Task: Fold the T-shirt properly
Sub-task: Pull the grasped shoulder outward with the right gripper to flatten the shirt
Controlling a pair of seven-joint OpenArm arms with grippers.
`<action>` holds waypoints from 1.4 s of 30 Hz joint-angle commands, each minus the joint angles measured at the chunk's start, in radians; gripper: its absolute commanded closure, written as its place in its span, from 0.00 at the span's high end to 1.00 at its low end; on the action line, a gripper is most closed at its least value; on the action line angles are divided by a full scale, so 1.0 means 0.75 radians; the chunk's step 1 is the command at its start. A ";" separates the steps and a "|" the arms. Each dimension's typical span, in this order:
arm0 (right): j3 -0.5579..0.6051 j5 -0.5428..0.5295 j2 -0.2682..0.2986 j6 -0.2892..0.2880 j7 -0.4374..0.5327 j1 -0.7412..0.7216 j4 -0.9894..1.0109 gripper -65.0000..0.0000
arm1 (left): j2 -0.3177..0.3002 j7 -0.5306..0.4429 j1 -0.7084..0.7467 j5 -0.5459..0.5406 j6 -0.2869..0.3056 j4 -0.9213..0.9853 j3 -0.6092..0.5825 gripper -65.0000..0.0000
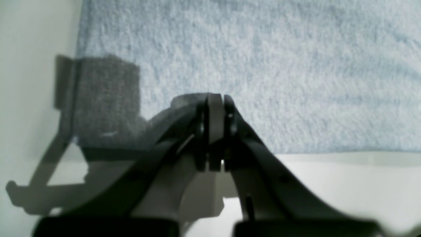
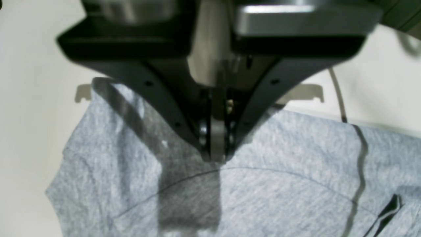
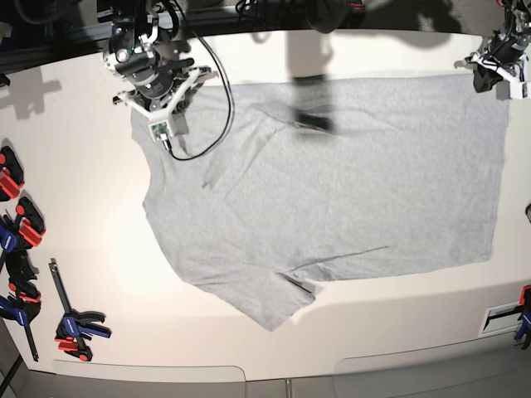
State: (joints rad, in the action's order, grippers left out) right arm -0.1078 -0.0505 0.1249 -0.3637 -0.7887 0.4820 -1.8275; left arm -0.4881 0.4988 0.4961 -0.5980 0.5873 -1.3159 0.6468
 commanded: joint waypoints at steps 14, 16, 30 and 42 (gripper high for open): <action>-0.006 0.027 0.008 -0.005 -0.076 0.205 -0.045 0.00 | -0.026 0.007 0.184 -0.081 0.005 -0.018 0.011 0.00; -0.006 0.027 0.007 -0.005 -0.076 0.235 -0.068 0.00 | -0.026 0.006 0.201 -0.082 0.005 -0.019 0.013 0.00; -0.166 0.019 0.011 -0.004 0.005 0.278 -0.119 0.00 | -0.003 0.077 0.332 -0.361 0.068 -0.020 0.301 0.00; -0.211 -0.053 0.007 -0.005 0.020 0.165 -0.119 0.00 | 0.077 0.107 0.343 -0.466 0.148 -0.255 0.462 0.00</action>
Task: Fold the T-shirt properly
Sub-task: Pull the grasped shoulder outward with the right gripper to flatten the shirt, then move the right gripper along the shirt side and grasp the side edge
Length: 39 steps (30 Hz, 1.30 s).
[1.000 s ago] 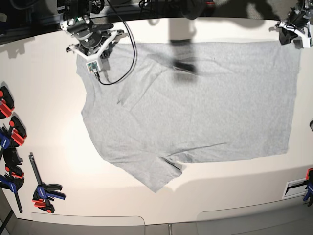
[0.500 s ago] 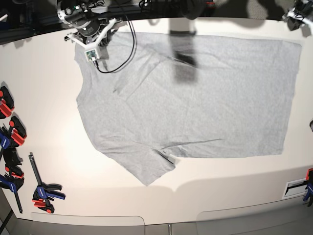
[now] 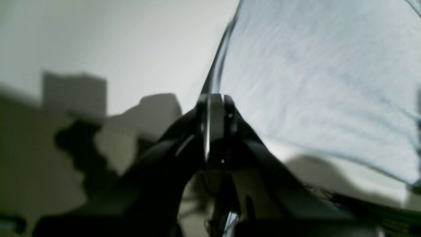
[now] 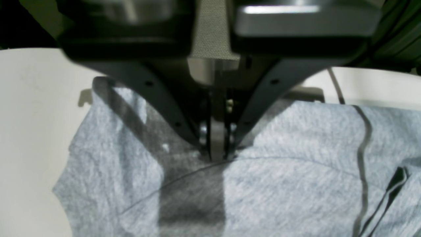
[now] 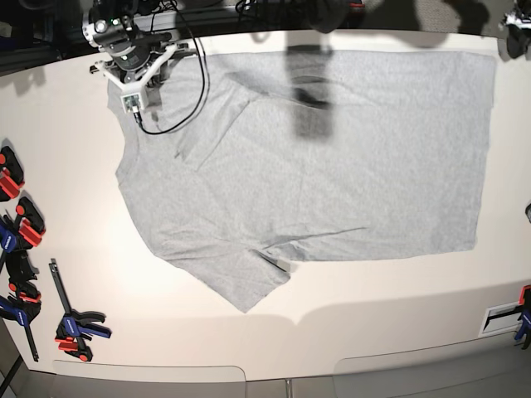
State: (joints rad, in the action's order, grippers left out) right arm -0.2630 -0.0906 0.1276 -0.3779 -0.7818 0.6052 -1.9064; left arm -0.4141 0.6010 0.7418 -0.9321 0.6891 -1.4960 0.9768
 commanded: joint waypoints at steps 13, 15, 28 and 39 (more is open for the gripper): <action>-0.005 -0.097 0.003 0.015 0.026 -0.016 -0.158 0.00 | -0.021 -0.034 0.009 -0.016 0.012 -0.292 0.022 0.00; -0.005 -0.121 0.003 0.015 0.060 -0.016 -0.220 0.00 | -0.021 -0.035 0.001 -0.016 0.012 -0.291 0.022 0.00; -0.005 -0.073 0.003 0.015 0.229 -0.231 -0.332 0.00 | -0.021 -0.142 0.001 -0.016 0.012 -0.291 0.022 0.12; -0.007 0.096 0.035 0.115 0.376 -0.706 0.050 0.32 | -0.021 -0.339 0.001 -0.016 0.012 -0.291 0.022 0.20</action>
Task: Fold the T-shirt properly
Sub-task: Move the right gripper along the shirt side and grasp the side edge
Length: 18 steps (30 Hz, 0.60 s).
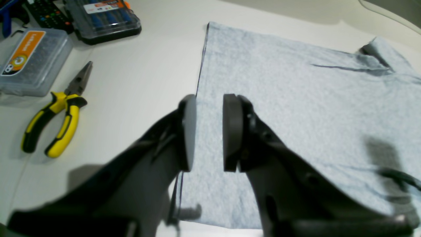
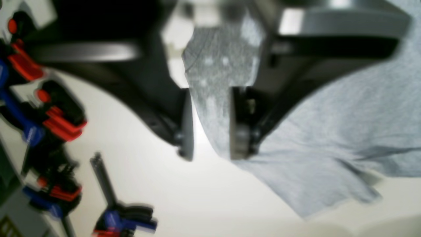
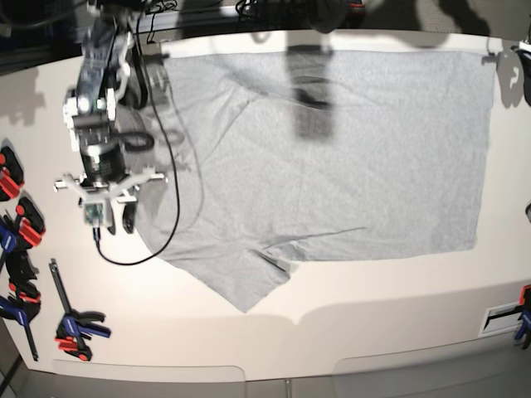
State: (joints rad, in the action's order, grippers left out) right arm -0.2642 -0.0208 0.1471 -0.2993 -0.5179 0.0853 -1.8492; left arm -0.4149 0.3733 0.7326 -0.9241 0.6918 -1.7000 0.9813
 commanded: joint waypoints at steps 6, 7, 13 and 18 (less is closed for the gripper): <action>-0.006 0.026 0.083 0.011 0.092 -0.278 0.466 0.50 | -0.020 -0.030 0.013 -0.025 0.008 -0.019 0.016 0.25; -0.006 0.013 0.102 0.010 0.102 -0.322 0.544 0.50 | -0.020 -0.028 0.013 -0.023 0.008 -0.019 0.016 0.26; -0.006 -0.158 0.221 -0.092 0.129 -0.616 1.041 0.50 | -0.020 -0.024 0.013 0.044 0.008 -0.019 0.016 0.27; -0.006 -0.197 0.278 -0.158 0.197 -0.887 1.550 0.50 | -0.020 -0.032 0.013 0.043 0.008 -0.019 0.016 0.27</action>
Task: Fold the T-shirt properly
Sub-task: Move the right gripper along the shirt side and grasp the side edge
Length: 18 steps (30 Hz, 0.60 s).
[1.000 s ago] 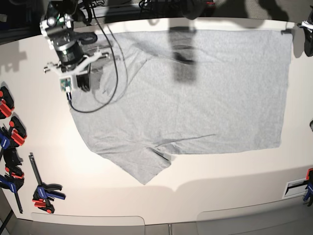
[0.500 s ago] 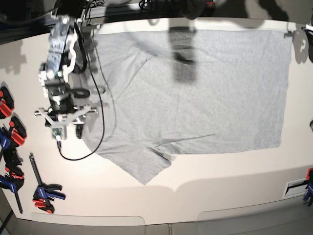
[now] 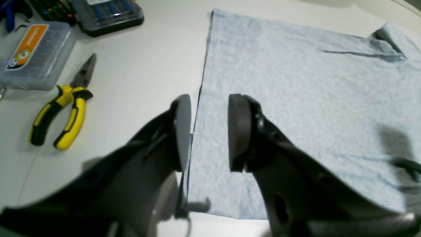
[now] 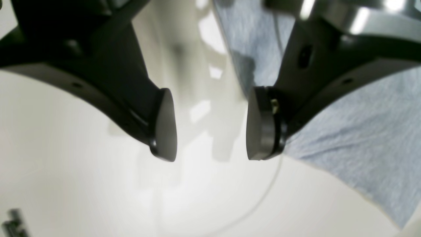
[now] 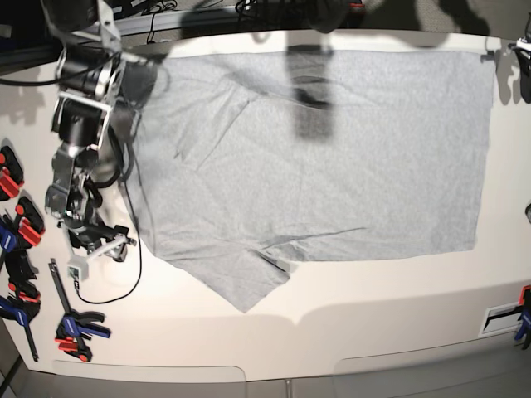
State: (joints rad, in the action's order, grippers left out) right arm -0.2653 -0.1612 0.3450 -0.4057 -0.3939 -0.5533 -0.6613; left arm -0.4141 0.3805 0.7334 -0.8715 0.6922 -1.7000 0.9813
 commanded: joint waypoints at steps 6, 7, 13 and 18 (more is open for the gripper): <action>-0.004 -0.004 -0.011 -0.078 0.048 -0.211 0.384 0.50 | -0.021 -0.040 0.000 -0.026 0.008 -0.019 0.016 0.27; -0.004 0.001 -0.023 -0.078 0.048 -0.215 0.410 0.50 | -0.021 -0.040 -0.007 -0.026 0.008 -0.019 0.016 0.27; -0.004 0.092 -0.099 -0.078 0.027 -0.207 0.423 0.50 | -0.021 0.011 -0.056 -0.027 0.008 -0.019 0.016 0.27; -0.004 0.101 -0.116 -0.078 0.022 -0.207 0.423 0.41 | -0.021 0.011 -0.065 -0.028 0.008 -0.019 0.016 0.27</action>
State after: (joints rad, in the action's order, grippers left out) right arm -0.2695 -0.1013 0.2577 -0.4534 -0.3374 -0.6922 -0.3412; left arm -0.4107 0.4191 0.6811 -0.8711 0.6922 -1.7000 0.9813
